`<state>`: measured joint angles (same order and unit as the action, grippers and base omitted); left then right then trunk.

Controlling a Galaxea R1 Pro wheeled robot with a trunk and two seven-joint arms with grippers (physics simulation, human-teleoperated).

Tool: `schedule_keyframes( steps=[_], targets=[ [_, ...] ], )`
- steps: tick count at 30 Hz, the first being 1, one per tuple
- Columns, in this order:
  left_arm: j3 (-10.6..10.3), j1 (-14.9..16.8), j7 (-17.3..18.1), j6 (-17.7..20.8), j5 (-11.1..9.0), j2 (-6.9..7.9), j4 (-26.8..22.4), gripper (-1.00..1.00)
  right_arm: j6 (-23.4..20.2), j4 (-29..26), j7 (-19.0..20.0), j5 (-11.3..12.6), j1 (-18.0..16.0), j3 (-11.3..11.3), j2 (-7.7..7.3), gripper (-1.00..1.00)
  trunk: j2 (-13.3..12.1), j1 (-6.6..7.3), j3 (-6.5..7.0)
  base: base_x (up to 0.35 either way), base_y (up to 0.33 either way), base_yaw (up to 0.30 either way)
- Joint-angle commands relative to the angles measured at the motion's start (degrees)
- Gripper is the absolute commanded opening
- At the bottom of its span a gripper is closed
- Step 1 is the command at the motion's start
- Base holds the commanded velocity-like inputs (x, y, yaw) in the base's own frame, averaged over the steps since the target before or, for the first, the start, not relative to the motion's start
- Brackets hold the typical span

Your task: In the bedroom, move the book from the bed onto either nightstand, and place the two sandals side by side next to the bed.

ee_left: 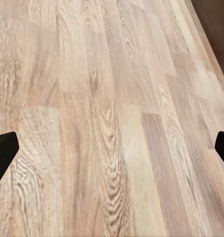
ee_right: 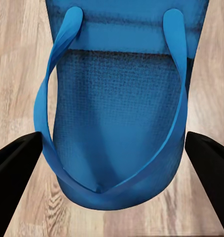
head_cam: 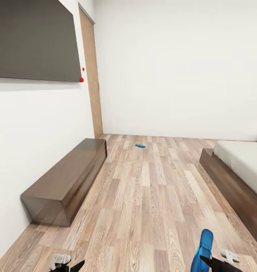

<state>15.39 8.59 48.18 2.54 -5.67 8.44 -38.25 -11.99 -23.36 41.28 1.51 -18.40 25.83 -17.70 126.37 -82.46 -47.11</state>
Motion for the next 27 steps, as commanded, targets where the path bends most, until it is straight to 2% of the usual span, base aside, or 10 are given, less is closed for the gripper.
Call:
schedule_keyframes(
  steps=[1, 27],
  targets=[
    [0.08, 0.02, 0.26, 0.27, -0.3, 0.0, 0.02, 1.0, -0.57, -0.02, 0.29, 0.16, -0.05, 0.36, 0.03, -1.0, 0.02, 0.01, -0.06, 0.0, 0.0, -0.166],
    [0.07, 0.02, 0.25, 0.28, -0.3, -0.09, 0.02, 1.0, -0.58, -0.02, 0.29, 0.15, -0.05, 0.36, 0.03, -1.0, 0.02, 0.01, -0.06, 0.0, 0.0, -0.166]
  ],
)
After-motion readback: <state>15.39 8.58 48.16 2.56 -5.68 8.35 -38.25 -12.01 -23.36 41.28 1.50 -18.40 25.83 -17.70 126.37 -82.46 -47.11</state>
